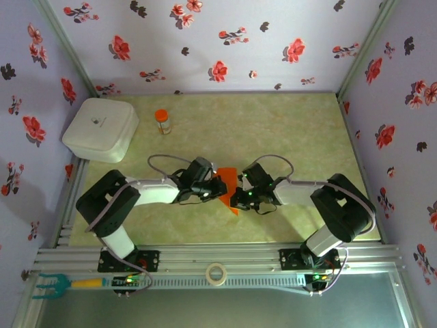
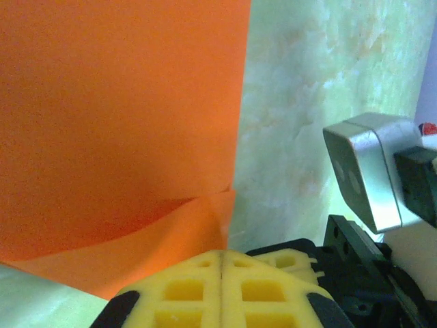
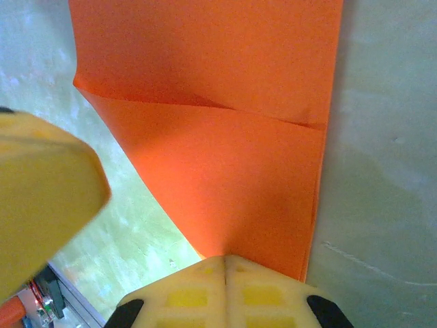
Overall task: Fold a paper plane with a square sheet of paper (pick it up from the middle)
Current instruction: Third fold the triangle at the center of the table.
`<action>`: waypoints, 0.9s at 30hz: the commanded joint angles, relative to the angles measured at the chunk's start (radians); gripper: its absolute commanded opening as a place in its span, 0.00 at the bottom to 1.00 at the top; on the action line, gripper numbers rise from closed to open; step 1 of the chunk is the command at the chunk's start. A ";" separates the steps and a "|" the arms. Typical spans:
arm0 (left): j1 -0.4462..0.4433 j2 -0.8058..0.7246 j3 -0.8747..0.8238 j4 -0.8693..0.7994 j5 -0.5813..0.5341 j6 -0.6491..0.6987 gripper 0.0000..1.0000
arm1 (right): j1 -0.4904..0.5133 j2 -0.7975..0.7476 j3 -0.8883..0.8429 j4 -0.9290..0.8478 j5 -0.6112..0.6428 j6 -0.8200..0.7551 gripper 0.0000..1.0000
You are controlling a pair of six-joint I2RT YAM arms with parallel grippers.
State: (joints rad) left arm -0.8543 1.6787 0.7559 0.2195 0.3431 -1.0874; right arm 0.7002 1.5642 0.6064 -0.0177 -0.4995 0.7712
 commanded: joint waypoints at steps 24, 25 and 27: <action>0.097 0.105 -0.061 0.023 -0.014 0.030 0.00 | -0.007 0.046 -0.061 -0.021 0.046 0.017 0.00; 0.105 0.100 -0.066 0.023 -0.012 0.034 0.00 | -0.007 0.047 -0.060 -0.021 0.045 0.018 0.00; 0.120 0.088 -0.076 0.024 -0.010 0.039 0.00 | -0.007 0.048 -0.060 -0.020 0.044 0.017 0.00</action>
State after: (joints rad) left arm -0.7769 1.7706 0.7189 0.2989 0.4011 -1.0885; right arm 0.6983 1.5738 0.5854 0.0601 -0.5011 0.7795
